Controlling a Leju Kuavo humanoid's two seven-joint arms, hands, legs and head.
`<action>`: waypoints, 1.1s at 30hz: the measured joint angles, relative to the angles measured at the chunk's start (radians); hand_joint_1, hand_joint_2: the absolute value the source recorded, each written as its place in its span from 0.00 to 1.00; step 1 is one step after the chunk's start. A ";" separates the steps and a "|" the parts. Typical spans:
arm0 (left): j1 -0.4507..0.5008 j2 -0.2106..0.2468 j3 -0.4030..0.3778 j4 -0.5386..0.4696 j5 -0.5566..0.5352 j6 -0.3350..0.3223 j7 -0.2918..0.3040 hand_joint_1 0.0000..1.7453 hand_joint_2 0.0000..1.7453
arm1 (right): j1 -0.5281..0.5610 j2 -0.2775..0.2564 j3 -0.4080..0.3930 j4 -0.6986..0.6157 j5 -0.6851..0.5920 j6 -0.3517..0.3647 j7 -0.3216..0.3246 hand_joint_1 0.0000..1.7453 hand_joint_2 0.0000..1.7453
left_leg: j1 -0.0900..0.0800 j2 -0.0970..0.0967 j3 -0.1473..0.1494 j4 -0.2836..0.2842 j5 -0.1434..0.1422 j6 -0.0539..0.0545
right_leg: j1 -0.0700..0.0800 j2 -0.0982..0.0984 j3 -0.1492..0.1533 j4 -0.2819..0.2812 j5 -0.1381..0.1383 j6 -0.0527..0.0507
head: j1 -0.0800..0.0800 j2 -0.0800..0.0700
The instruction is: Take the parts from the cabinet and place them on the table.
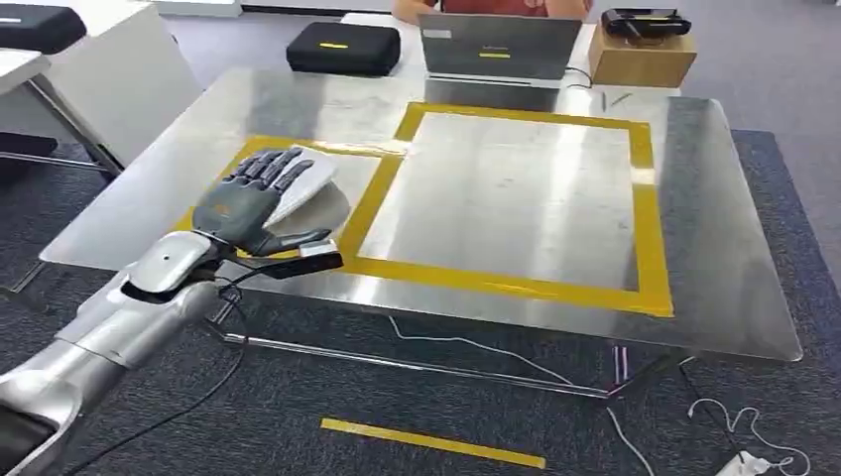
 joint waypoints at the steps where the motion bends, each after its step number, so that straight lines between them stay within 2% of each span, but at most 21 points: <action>1: 0.001 0.000 0.000 0.000 0.001 0.000 0.000 0.00 0.00 | 0.001 0.000 0.000 0.000 0.000 0.000 0.003 0.00 0.00 | -0.001 0.000 -0.003 -0.005 0.009 0.003 | 0.000 0.000 0.001 -0.005 0.008 0.005 | 0.001 0.000; 2: 0.001 -0.001 -0.001 0.000 0.002 0.000 0.002 0.00 0.00 | 0.001 -0.001 0.000 0.001 -0.001 0.000 0.005 0.00 0.00 | 0.012 0.003 -0.004 -0.020 0.029 0.005 | 0.000 0.002 -0.008 0.002 -0.001 0.011 | 0.002 0.000; 3: 0.001 -0.003 -0.001 0.000 0.002 0.000 0.004 0.00 0.00 | 0.001 -0.001 0.001 0.001 0.000 0.000 0.006 0.00 0.00 | 0.010 0.003 -0.014 -0.023 0.039 0.010 | 0.000 0.009 -0.027 0.024 -0.041 0.015 | 0.003 0.000; 5: 0.005 -0.005 -0.002 0.000 0.003 0.000 0.006 0.00 0.00 | 0.001 -0.002 0.001 0.001 0.000 0.000 0.008 0.00 0.00 | 0.010 0.004 -0.041 -0.022 0.059 0.015 | -0.004 0.011 -0.065 0.160 -0.158 0.024 | 0.005 0.000; 6: 0.008 -0.005 -0.002 0.000 0.003 0.000 0.007 0.00 0.00 | 0.001 -0.002 0.001 0.001 0.000 0.000 0.008 0.00 0.00 | 0.010 0.004 -0.057 -0.021 0.070 0.015 | -0.004 0.011 -0.085 0.236 -0.198 0.028 | 0.004 0.000; 7: 0.011 -0.005 -0.002 0.000 0.003 0.000 0.007 0.00 0.00 | 0.001 -0.002 0.001 0.001 0.000 0.000 0.008 0.00 0.00 | 0.010 0.004 -0.072 -0.019 0.081 0.014 | -0.004 0.011 -0.095 0.291 -0.209 0.031 | 0.005 0.000; 9: 0.017 -0.005 -0.002 0.000 0.005 0.000 0.008 0.00 0.00 | 0.001 -0.002 0.001 0.001 0.000 0.000 0.009 0.00 0.00 | 0.010 0.003 -0.100 -0.015 0.098 0.011 | -0.005 0.011 -0.057 0.277 -0.155 0.034 | 0.005 0.000; 11: 0.023 -0.004 0.001 0.000 0.008 0.002 0.009 0.00 0.00 | 0.000 -0.003 0.002 0.001 0.001 0.000 0.016 0.00 0.00 | 0.011 0.000 -0.122 -0.009 0.112 0.003 | -0.007 0.012 0.059 0.120 -0.094 0.030 | 0.005 0.000; 13: 0.030 -0.002 0.007 0.000 0.011 0.006 0.009 0.00 0.00 | -0.002 -0.003 0.006 0.001 0.001 0.000 0.019 0.00 0.00 | 0.007 0.000 -0.137 -0.002 0.122 -0.007 | -0.004 0.021 0.164 -0.034 -0.126 0.023 | 0.005 0.000; 15: 0.038 -0.001 0.009 0.002 0.011 0.010 0.009 0.00 0.00 | -0.002 -0.003 0.007 0.001 0.001 0.000 0.021 0.00 0.00 | 0.009 0.000 -0.143 -0.002 0.141 -0.014 | 0.000 0.023 0.157 -0.040 -0.123 0.015 | 0.005 0.000; 17: 0.049 0.002 0.012 0.003 0.013 0.011 0.009 0.00 0.00 | 0.002 -0.003 0.008 0.001 0.001 0.000 0.023 0.00 0.00 | 0.009 -0.002 -0.152 -0.004 0.150 -0.023 | -0.004 0.016 0.146 -0.047 -0.103 -0.006 | 0.009 0.000; 19: 0.054 0.005 0.015 0.004 0.013 0.013 0.009 0.00 0.00 | 0.001 -0.004 0.008 0.002 0.001 0.000 0.024 0.00 0.00 | 0.015 0.000 -0.180 0.069 0.057 -0.036 | -0.004 0.011 0.127 -0.047 -0.087 -0.026 | 0.002 0.000; 21: 0.059 0.006 0.015 0.005 0.013 0.013 0.009 0.00 0.00 | 0.002 -0.004 0.010 0.002 0.001 0.001 0.024 0.00 0.00 | 0.020 0.000 -0.223 0.228 -0.042 -0.045 | -0.001 0.007 0.107 -0.046 -0.072 -0.028 | 0.001 0.000; 22: 0.064 0.006 0.015 0.006 0.013 0.013 0.009 0.00 0.00 | 0.001 -0.004 0.011 0.002 0.001 0.000 0.024 0.00 0.00 | 0.021 0.000 -0.236 0.295 -0.066 -0.047 | -0.001 0.005 0.096 -0.045 -0.065 -0.028 | 0.001 0.000; 23: 0.068 0.006 0.015 0.007 0.013 0.013 0.009 0.00 0.00 | 0.001 -0.004 0.014 0.002 0.001 0.001 0.024 0.00 0.00 | 0.021 0.000 -0.229 0.316 -0.058 -0.048 | -0.001 0.003 0.083 -0.042 -0.058 -0.027 | 0.000 0.000; 24: 0.070 0.006 0.015 0.008 0.013 0.013 0.009 0.00 0.00 | 0.001 -0.004 0.015 0.002 0.001 0.001 0.024 0.00 0.00 | 0.022 0.000 -0.204 0.292 -0.031 -0.047 | -0.001 0.003 0.072 -0.039 -0.052 -0.026 | 0.000 0.000; 26: 0.070 0.006 0.016 0.008 0.013 0.013 0.009 0.00 0.00 | 0.001 -0.004 0.016 0.002 0.001 0.001 0.024 0.00 0.00 | 0.022 0.000 -0.095 0.130 0.040 -0.041 | -0.002 0.002 0.057 -0.031 -0.045 -0.019 | 0.000 0.000; 28: 0.067 0.006 0.017 0.008 0.013 0.013 0.009 0.00 0.00 | 0.000 -0.004 0.016 0.002 0.001 0.000 0.024 0.00 0.00 | 0.017 0.000 -0.019 0.006 0.031 -0.032 | 0.003 0.000 0.047 -0.025 -0.040 -0.011 | 0.001 0.000; 31: 0.068 0.008 0.018 0.008 0.014 0.013 0.009 0.00 0.00 | 0.001 -0.004 0.016 0.002 0.001 0.001 0.024 0.00 0.00 | 0.010 -0.001 -0.023 -0.011 0.035 -0.023 | -0.003 -0.001 0.039 -0.028 -0.017 0.012 | 0.001 0.000; 32: 0.068 0.008 0.018 0.008 0.014 0.013 0.009 0.00 0.00 | 0.002 -0.004 0.016 0.002 0.001 0.001 0.024 0.00 0.00 | 0.015 0.000 -0.025 -0.023 0.045 -0.012 | 0.000 0.000 0.036 -0.028 -0.011 0.020 | 0.001 0.000; 33: 0.067 0.008 0.018 0.008 0.014 0.013 0.009 0.00 0.00 | 0.001 -0.005 0.016 0.003 0.001 0.001 0.026 0.00 0.00 | 0.020 0.006 -0.029 -0.026 0.054 -0.005 | -0.002 0.006 0.022 -0.016 -0.040 0.024 | 0.003 0.000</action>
